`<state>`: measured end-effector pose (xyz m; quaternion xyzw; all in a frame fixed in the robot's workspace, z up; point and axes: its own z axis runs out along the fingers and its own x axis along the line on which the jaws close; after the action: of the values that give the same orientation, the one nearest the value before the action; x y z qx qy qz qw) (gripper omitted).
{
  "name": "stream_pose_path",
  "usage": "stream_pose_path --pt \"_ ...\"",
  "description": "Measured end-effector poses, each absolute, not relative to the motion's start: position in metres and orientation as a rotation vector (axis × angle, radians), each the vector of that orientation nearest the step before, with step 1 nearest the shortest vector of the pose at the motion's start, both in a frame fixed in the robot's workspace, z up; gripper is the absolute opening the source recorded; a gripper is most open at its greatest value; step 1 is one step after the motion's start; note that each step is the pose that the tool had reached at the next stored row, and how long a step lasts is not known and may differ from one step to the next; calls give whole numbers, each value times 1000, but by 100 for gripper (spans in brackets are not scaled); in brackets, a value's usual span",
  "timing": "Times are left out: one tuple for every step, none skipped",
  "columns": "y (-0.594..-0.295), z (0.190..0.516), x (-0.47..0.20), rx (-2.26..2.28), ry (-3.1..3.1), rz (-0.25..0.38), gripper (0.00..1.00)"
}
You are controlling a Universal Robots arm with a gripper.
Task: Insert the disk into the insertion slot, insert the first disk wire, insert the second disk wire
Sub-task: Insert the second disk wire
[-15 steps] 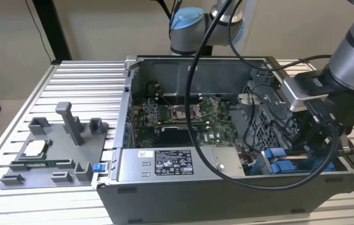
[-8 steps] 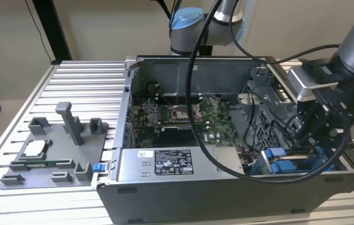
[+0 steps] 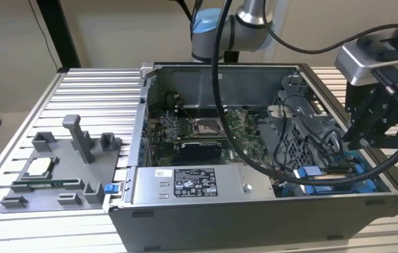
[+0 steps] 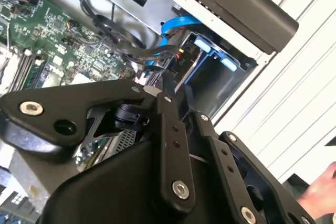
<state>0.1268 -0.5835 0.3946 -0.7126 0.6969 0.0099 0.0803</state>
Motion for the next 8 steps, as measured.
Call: stream_pose_path --pt "-584 399 127 -2131 2084 30 100" --pt "-584 403 127 -2131 2084 30 100" --pt "-584 405 127 -2131 2084 29 100" --pt "-584 406 127 -2131 2084 30 100" --pt "-584 406 127 -2131 2084 30 100" --pt "-584 406 127 -2131 2084 30 100" --pt "-584 406 127 -2131 2084 30 100" --pt "-584 406 127 -2131 2084 29 100"
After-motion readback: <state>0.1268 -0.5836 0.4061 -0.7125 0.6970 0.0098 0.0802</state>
